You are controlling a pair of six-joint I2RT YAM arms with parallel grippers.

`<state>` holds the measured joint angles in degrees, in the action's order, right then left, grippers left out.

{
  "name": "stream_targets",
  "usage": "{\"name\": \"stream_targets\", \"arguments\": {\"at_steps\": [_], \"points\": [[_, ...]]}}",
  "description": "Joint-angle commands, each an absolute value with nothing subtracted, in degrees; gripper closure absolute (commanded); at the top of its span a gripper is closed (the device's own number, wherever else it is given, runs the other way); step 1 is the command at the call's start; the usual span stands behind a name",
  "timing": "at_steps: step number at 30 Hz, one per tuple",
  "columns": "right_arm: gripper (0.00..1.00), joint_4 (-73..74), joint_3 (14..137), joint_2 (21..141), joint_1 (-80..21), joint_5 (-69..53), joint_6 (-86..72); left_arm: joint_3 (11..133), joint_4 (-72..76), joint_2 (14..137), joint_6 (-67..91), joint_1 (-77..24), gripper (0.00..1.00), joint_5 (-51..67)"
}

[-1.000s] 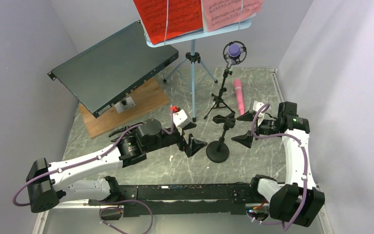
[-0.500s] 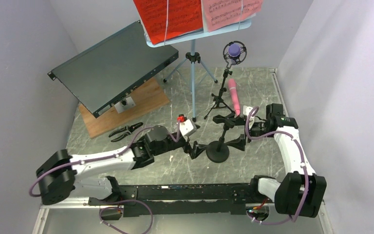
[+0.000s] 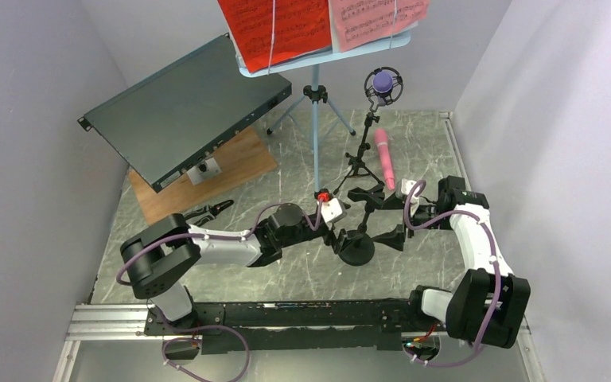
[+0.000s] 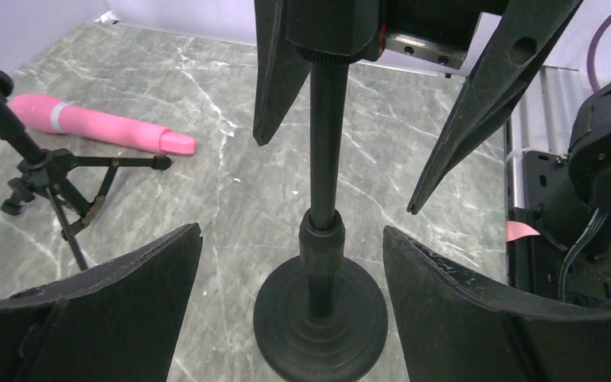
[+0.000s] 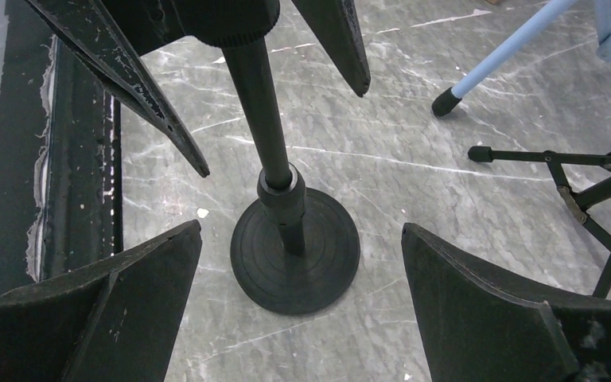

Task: Pack up the instrument practice props
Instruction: Pick up the microphone stand at the center of the board.

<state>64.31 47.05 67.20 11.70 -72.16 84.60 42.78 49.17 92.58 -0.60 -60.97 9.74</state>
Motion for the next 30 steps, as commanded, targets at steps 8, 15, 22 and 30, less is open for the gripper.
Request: {"name": "stream_targets", "arguments": {"at_steps": [8,15,22,30], "points": [[0.02,61.6,45.9,68.7,10.1,-73.4,85.9,47.4,61.7,97.2,6.5,-59.7,0.21,17.4],[0.02,60.1,45.9,68.8,9.9,-72.8,84.1,48.9,65.2,100.2,10.8,-59.3,0.39,20.3],[0.02,59.9,45.9,69.4,9.2,-73.5,83.5,50.6,65.0,100.7,13.8,-59.0,0.94,22.5],[0.02,59.7,46.5,70.5,5.9,-76.7,79.9,49.8,63.4,94.8,18.0,-59.2,1.00,15.8]]}}
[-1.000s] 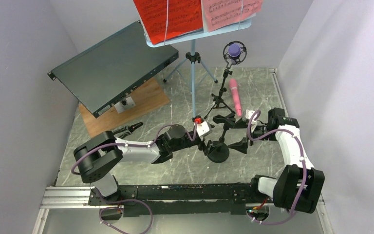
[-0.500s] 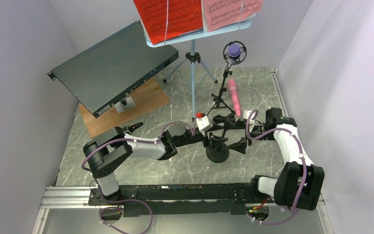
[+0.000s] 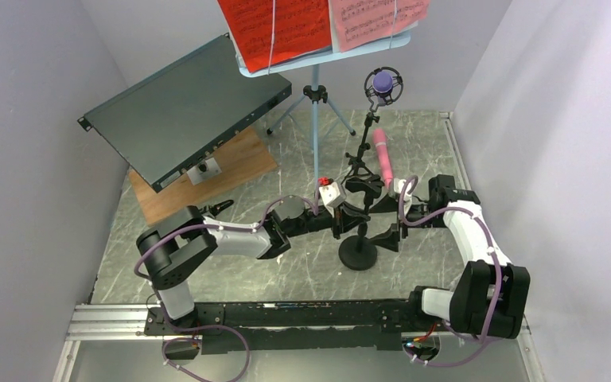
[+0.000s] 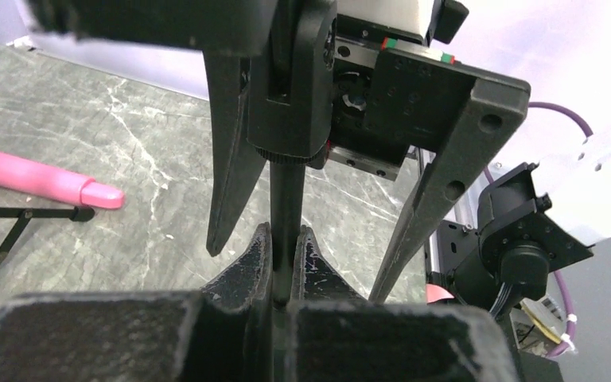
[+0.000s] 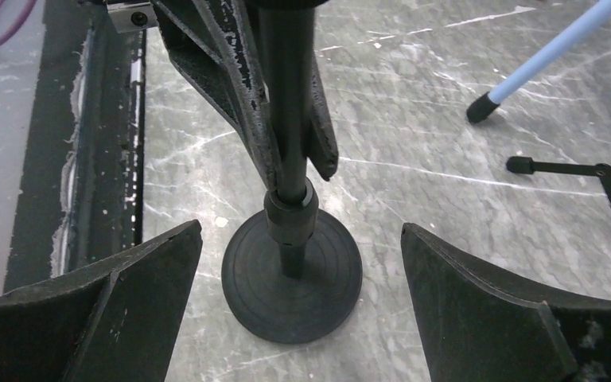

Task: Pack up the instrument practice props
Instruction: Pick up the microphone stand at the center of the board, then unscrew the knob on the microphone stand.

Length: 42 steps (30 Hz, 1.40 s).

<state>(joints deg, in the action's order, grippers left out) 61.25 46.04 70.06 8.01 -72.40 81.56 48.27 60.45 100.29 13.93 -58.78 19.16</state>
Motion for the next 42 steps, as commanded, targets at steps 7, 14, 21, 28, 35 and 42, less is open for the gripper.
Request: {"name": "stream_targets", "arguments": {"at_steps": [7,14,21,28,35,42], "points": [[0.08,52.6,47.3,71.1,0.4,-78.9,65.9,49.6,60.6,89.7,16.9,-61.2,1.00,7.7],[0.41,50.6,48.5,70.2,0.4,-82.0,61.8,50.3,56.5,87.4,19.1,-62.1,1.00,2.1],[0.46,46.7,47.7,68.2,0.4,-84.2,56.6,50.1,56.3,87.5,21.5,-62.3,1.00,-0.7],[0.62,44.6,47.1,68.2,0.4,-84.4,54.2,50.2,56.5,86.6,23.5,-62.8,1.00,-3.3],[0.91,37.7,47.0,67.3,-2.0,-79.0,44.6,52.2,49.5,84.7,25.7,-65.5,1.00,-15.4],[1.00,14.9,44.1,63.5,-2.6,-49.5,11.3,63.9,29.3,85.8,27.0,-70.1,1.00,-34.9]]}}
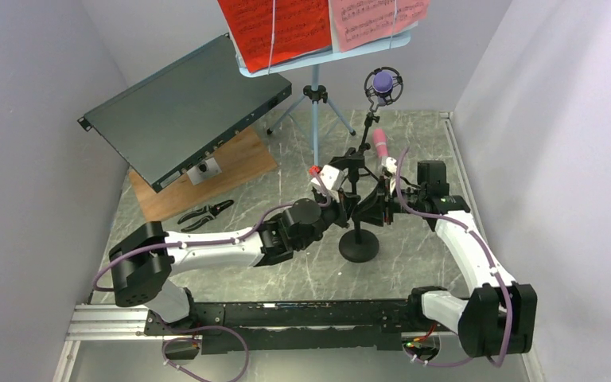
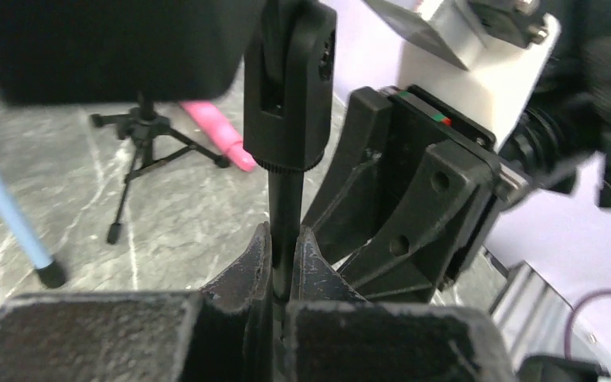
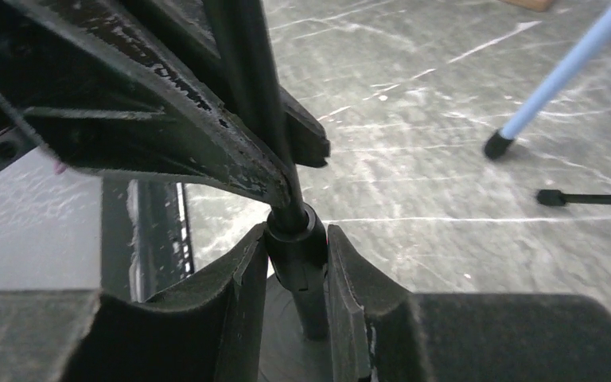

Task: Pack up the instrument practice props
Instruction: Unscrew the knob on the microphone stand.

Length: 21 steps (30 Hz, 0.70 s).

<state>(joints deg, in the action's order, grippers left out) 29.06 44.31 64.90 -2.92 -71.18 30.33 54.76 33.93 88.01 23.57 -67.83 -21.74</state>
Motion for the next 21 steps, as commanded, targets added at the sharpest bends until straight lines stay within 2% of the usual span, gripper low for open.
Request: {"name": "stream_targets", "arguments": {"at_steps": [1,3,6,9,10,13,15,17,21], "points": [[1.00,14.6,44.2,63.2,-3.2,-45.1,10.3,65.1,26.4,86.4,28.0,-70.2,1.00,-36.3],[1.00,13.4,43.8,62.5,-5.0,-37.9,7.5,69.2,21.7,88.0,29.5,-70.5,1.00,-37.5],[1.00,12.5,43.4,61.7,-5.2,-37.8,5.9,71.9,20.5,90.0,29.7,-70.9,1.00,-37.7],[1.00,12.8,43.1,61.3,-4.8,-48.7,6.5,71.3,22.7,90.4,28.4,-70.9,1.00,-36.8],[0.96,13.9,43.4,61.3,-4.2,-55.6,8.5,70.3,24.4,90.0,27.4,-70.9,1.00,-35.8],[0.50,25.4,45.9,61.7,-2.8,-73.0,22.6,65.7,30.4,87.5,23.9,-70.8,1.00,-31.5],[0.22,32.4,47.2,61.7,-2.6,-77.9,31.5,62.9,32.3,85.1,22.2,-70.8,1.00,-28.3],[0.09,35.3,47.3,61.6,-2.4,-80.1,35.4,60.6,33.0,82.6,21.2,-70.0,1.00,-22.9],[0.01,41.5,47.5,62.0,-2.3,-84.7,43.7,54.9,37.4,78.1,22.3,-66.3,1.00,-8.5]]}}
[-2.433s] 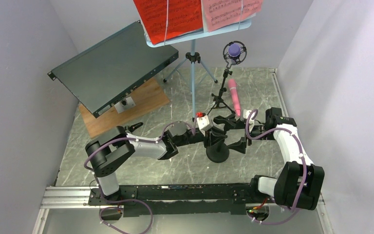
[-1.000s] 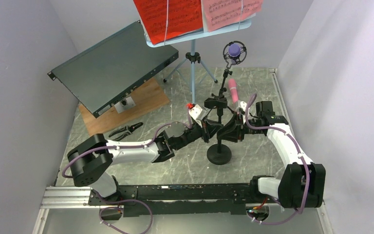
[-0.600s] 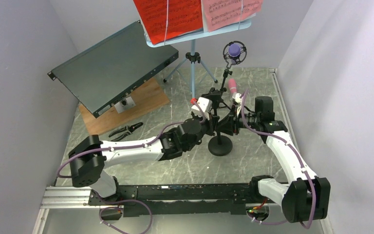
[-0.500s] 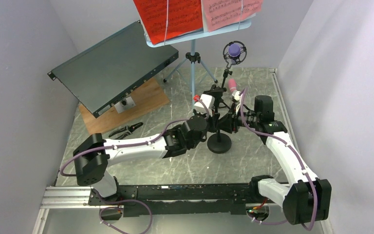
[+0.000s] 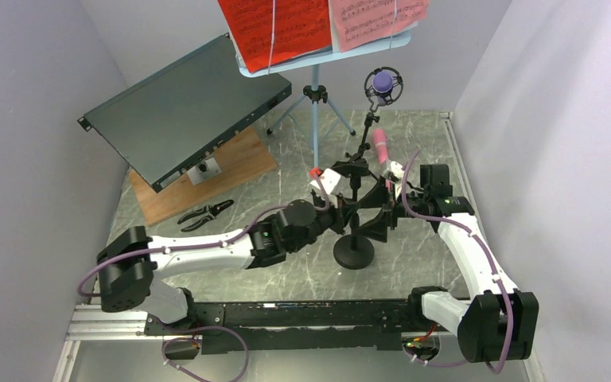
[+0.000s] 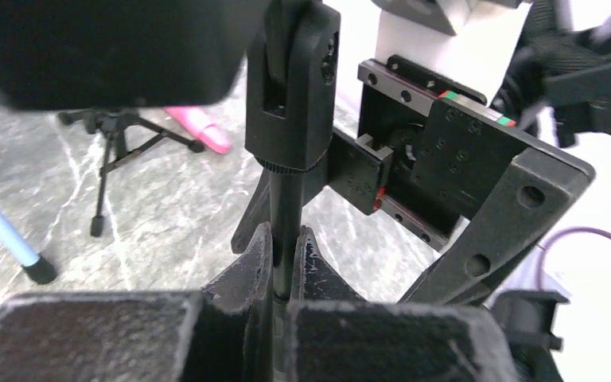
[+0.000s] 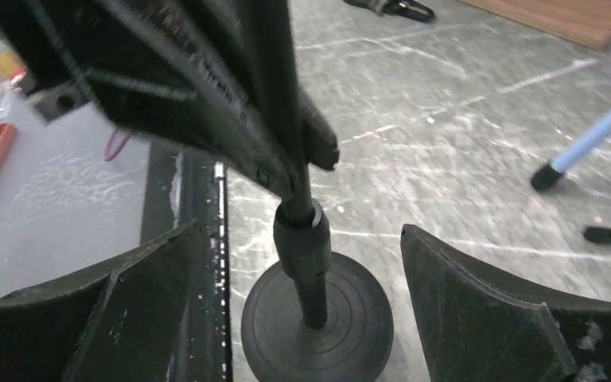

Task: Pack up the instrument practice props
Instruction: Unscrew the knob on the microphone stand.

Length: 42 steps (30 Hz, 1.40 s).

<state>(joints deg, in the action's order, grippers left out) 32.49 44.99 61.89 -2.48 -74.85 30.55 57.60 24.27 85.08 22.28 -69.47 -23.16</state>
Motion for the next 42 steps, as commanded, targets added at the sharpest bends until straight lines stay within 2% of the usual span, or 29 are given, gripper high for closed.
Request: {"name": "stream_targets", "arguments": {"at_steps": [1,10,18,21,24,28,32,36,39,42], "points": [[0.01,42.0,47.4,62.0,-2.3,-85.4,44.8,53.3,40.2,77.4,22.2,-65.5,1.00,-4.8],[0.05,39.3,45.5,62.1,-2.5,-89.3,43.0,48.5,53.3,78.5,23.8,-60.3,1.00,12.4],[0.23,33.1,44.3,62.5,-3.7,-88.8,36.0,49.1,57.9,82.2,26.4,-58.0,1.00,19.2],[0.34,33.2,44.8,62.3,-3.7,-88.4,35.9,49.6,56.5,82.3,25.9,-57.9,1.00,19.5],[0.68,32.5,45.0,62.3,-3.7,-86.2,34.6,49.3,55.9,81.8,25.8,-57.9,1.00,18.3],[0.99,25.5,44.7,62.1,-3.7,-77.5,26.1,48.4,55.4,81.0,27.6,-58.0,1.00,11.8],[1.00,14.8,43.4,61.8,-3.7,-60.9,12.4,50.7,47.2,79.9,27.3,-61.8,1.00,-3.3],[1.00,9.7,42.2,61.8,-3.8,-47.3,4.1,61.2,30.2,83.3,25.7,-68.0,1.00,-25.8],[1.00,7.5,41.5,61.7,-4.0,-42.1,0.6,67.7,21.8,86.6,26.2,-70.1,1.00,-34.8],[1.00,6.6,41.0,61.6,-4.6,-41.9,0.1,71.5,17.7,88.9,26.5,-71.1,1.00,-38.2]]}}
